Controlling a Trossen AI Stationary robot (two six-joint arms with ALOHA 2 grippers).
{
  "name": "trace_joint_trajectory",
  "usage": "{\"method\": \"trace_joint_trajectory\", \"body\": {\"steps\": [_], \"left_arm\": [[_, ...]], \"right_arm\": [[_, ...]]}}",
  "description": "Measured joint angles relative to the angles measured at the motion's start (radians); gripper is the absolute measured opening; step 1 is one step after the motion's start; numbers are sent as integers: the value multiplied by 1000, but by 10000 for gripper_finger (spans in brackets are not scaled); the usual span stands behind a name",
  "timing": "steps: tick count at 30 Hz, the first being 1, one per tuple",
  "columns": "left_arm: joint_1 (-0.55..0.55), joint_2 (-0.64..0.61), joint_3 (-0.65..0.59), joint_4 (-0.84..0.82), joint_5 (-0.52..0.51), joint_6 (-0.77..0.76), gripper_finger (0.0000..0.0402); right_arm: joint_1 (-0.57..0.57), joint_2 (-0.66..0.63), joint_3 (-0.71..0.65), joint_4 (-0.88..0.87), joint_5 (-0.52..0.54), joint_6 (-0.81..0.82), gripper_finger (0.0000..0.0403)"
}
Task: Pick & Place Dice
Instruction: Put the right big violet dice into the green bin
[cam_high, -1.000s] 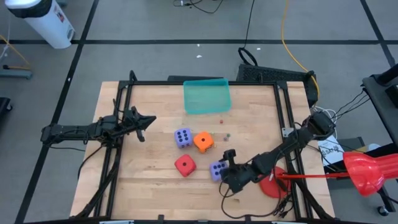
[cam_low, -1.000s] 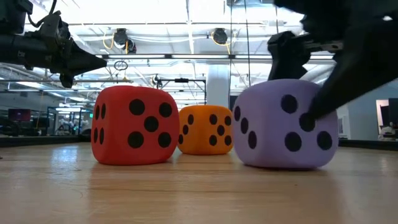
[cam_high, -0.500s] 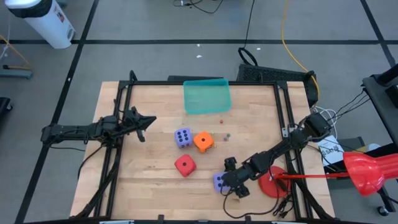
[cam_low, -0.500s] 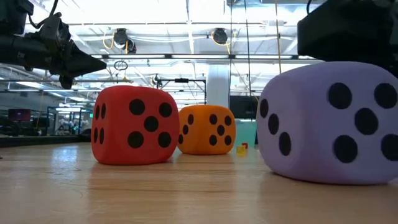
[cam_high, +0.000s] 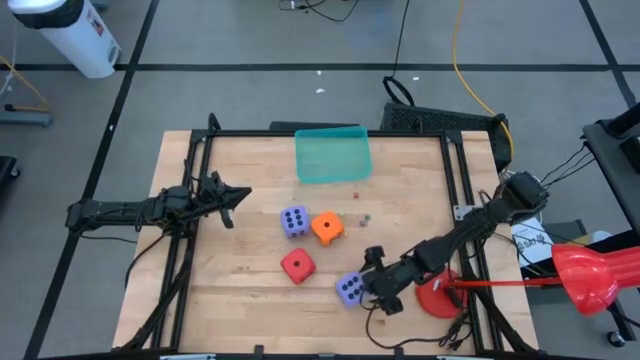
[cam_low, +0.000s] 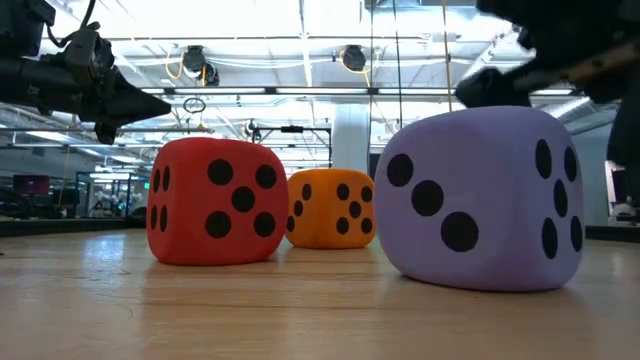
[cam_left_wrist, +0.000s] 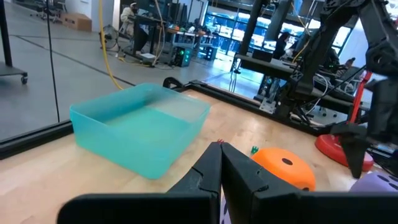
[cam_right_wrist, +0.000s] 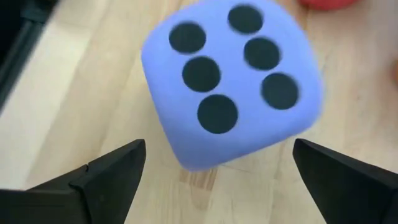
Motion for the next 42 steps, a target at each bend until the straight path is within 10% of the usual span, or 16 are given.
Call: {"method": "trace_joint_trajectory", "body": {"steps": [8, 15, 22, 42], "left_arm": [[0, 0, 0, -1, 0, -2, 10], [0, 0, 0, -1, 0, 2, 10], [0, 0, 0, -1, 0, 3, 10], [0, 0, 0, -15, 0, 4, 10]], "right_arm": [[-3, -139, 0, 24, 48, -243, 400], [-90, -127, 1, 124, -111, -452, 400], [-137, -90, 1, 137, -259, -429, 400], [-171, 142, 2, 223, -265, -376, 400]]}}
